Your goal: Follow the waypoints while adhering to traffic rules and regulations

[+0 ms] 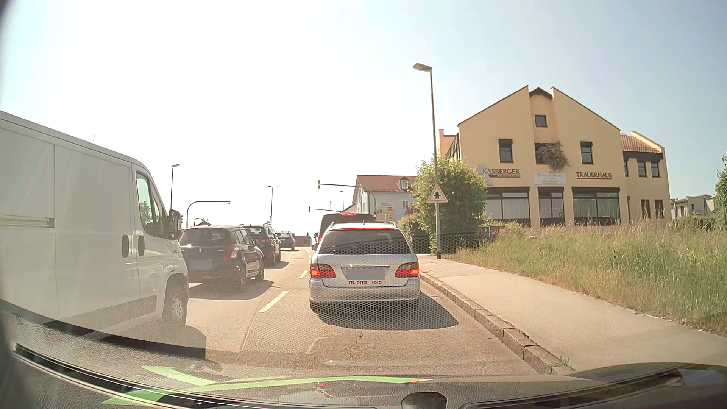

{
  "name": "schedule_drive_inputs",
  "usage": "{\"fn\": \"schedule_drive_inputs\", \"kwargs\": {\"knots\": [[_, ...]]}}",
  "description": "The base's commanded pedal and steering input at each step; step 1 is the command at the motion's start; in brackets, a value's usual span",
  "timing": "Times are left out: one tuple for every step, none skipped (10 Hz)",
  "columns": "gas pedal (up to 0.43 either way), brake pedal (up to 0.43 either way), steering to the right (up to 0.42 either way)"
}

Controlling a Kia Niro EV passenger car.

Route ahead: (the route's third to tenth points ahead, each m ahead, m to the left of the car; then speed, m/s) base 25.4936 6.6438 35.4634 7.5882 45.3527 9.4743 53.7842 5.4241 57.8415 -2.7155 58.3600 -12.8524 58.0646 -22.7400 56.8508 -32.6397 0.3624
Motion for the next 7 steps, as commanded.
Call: {"fn": "schedule_drive_inputs", "kwargs": {"knots": [[0.059, 0.000, -0.024], [0.059, 0.000, -0.024], [0.059, 0.000, -0.024], [0.047, 0.000, -0.024], [0.028, 0.000, -0.024], [0.000, 0.000, -0.024], [0.000, 0.000, -0.024]]}}
